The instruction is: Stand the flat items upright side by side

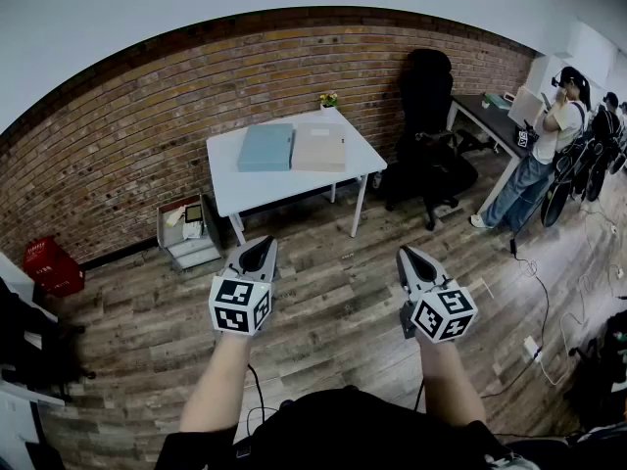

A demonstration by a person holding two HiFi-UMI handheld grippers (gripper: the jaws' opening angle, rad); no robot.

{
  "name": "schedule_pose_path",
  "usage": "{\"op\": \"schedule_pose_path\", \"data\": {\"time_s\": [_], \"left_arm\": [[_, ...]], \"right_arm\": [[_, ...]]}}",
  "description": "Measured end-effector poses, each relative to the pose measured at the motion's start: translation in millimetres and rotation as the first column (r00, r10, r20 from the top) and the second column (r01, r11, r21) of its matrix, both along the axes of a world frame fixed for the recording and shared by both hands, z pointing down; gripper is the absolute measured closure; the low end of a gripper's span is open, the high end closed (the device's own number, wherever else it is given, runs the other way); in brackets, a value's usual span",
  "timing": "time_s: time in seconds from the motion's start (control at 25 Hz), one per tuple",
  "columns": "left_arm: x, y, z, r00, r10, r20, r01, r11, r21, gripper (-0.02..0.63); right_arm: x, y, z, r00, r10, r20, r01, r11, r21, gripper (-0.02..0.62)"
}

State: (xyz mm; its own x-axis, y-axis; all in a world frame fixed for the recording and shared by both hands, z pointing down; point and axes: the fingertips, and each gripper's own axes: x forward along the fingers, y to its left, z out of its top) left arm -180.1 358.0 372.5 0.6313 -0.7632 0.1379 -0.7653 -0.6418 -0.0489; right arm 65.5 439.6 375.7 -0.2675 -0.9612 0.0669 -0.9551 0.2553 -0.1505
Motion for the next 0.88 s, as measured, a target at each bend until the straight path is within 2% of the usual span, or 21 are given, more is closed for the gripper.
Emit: {"op": "schedule_pose_path", "data": {"time_s": [0.52, 0.76, 0.88], "left_arm": [[1.8, 3.2, 7.4, 1.0, -0.003, 0.004, 0.003, 1.0, -0.02, 0.586], [2.9, 3.4, 5.7, 1.0, 0.006, -0.016, -0.006, 1.0, -0.022, 0.584], [4.7, 4.3, 3.4, 1.0, 0.013, -0.015, -0.014, 1.0, -0.018, 0.56]], "right_arm": [[2.7, 1.3, 3.7, 1.0, -0.01, 0.011, 0.01, 1.0, -0.002, 0.581], [-0.4, 0.8, -0.9, 1.0, -0.015, -0.008, 0.016, 1.0, 0.009, 0.58], [-0.8, 0.5, -2.6, 1.0, -0.019, -0.001, 0.019, 1.0, 0.009, 0.571]]}}
